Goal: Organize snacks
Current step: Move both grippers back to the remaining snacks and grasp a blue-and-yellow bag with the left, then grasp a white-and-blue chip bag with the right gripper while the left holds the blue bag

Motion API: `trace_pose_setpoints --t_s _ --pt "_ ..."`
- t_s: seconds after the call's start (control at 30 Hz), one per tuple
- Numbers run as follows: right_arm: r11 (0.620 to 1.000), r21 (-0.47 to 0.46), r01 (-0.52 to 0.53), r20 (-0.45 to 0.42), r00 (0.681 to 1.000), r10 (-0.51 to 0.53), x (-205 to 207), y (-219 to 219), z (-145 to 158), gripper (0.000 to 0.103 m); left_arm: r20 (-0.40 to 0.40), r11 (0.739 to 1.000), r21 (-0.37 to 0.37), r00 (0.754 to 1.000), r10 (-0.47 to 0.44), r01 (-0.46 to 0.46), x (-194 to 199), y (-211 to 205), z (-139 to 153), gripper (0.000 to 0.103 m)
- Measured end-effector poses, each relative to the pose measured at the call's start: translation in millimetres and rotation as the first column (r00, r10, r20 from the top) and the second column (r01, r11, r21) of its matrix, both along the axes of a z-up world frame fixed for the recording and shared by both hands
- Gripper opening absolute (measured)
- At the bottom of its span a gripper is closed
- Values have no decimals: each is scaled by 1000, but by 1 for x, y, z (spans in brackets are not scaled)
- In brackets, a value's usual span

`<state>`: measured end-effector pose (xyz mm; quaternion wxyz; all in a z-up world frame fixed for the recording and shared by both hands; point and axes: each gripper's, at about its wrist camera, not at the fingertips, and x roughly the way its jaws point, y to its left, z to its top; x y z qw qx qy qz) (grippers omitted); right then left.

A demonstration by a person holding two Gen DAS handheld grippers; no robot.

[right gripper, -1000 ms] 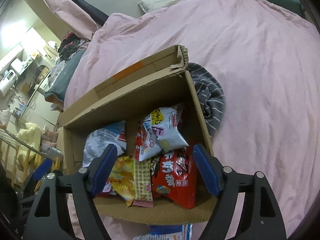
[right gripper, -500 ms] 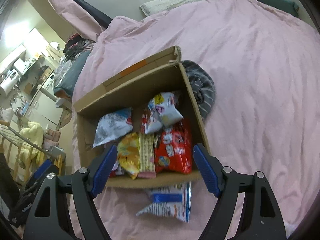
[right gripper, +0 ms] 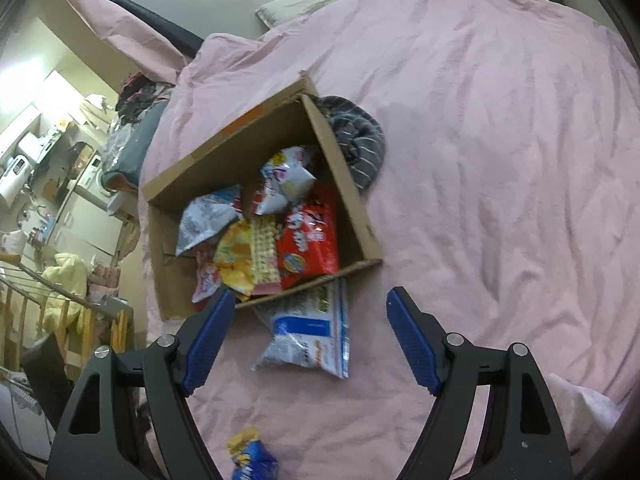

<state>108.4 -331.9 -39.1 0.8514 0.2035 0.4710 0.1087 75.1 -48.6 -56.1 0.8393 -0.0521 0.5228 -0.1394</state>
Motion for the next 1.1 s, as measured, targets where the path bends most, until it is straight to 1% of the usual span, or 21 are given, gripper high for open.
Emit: trace_pose_setpoints --t_s 0.03,0.07,0.13,0.2,0.3,0.33,0.4,0.47,0.57,0.6,0.63,0.67,0.7,0.73,0.8,0.83,0.87,0.9,0.97,1.03,1.1 --pt "1000 -4 2 -5 1000 -2 -1 -2 -1 81 -30 1000 -17 999 -21 20 -2 -3 -5 92" --pt "1000 -10 5 -14 1000 -5 -2 -3 -4 81 -76 997 -45 995 -60 57 -4 -9 -12 92" --pt "1000 -26 9 -29 1000 -10 -4 -6 -9 81 -151 992 -61 982 -117 109 -10 -21 -25 92" --pt "999 -49 6 -39 999 -8 -6 -9 -13 81 -238 986 -49 957 -166 158 -18 -36 -44 92" --pt "996 -84 0 -50 999 -4 -10 -13 -18 81 -307 980 -4 933 -189 197 -31 -51 -66 92" --pt "996 -90 -1 -52 999 -4 -11 -15 -19 81 -323 978 2 926 -198 210 -34 -54 -72 92" --pt "995 -101 -4 -58 998 -2 -13 -16 -21 81 -375 970 -7 899 -228 243 -40 -65 -86 92" --pt "994 -110 -8 -61 998 1 -14 -17 -23 81 -392 964 18 889 -236 264 -44 -73 -96 92" --pt "992 -124 -20 -66 998 12 -14 -14 -24 81 -371 954 63 894 -252 295 -49 -85 -100 91" --pt "992 -126 -23 -66 998 15 -14 -13 -24 81 -354 951 66 899 -260 301 -50 -88 -98 86" --pt "992 -127 -26 -67 998 18 -14 -13 -24 81 -348 951 62 900 -264 303 -50 -90 -97 75" --pt "991 -127 -29 -67 998 21 -13 -12 -24 81 -345 951 52 899 -269 304 -50 -90 -95 70" --pt "991 -128 -33 -66 997 25 -13 -10 -24 81 -344 954 44 901 -265 298 -50 -90 -93 60" --pt "991 -129 -36 -67 997 27 -13 -9 -24 81 -341 956 43 904 -259 291 -48 -89 -91 47" --pt "990 -133 -46 -74 997 36 -11 -6 -25 81 -329 963 52 915 -235 266 -46 -84 -86 45" --pt "990 -134 -48 -76 996 38 -10 -4 -26 81 -326 964 50 917 -231 260 -46 -83 -85 40" --pt "990 -133 -52 -82 996 41 -9 -2 -27 81 -317 966 52 922 -224 253 -45 -82 -81 39" --pt "990 -126 -57 -89 995 46 -8 0 -29 81 -308 967 64 927 -215 245 -41 -80 -79 37" --pt "994 -89 -70 -112 992 60 -4 5 -33 81 -280 972 85 941 -188 220 -39 -75 -70 30" --pt "996 -50 -74 -123 990 67 1 11 -37 81 -263 982 71 952 -153 178 -35 -67 -61 30" --pt "996 -37 -82 -138 987 76 7 18 -43 81 -243 990 61 964 -107 125 -31 -57 -52 30"
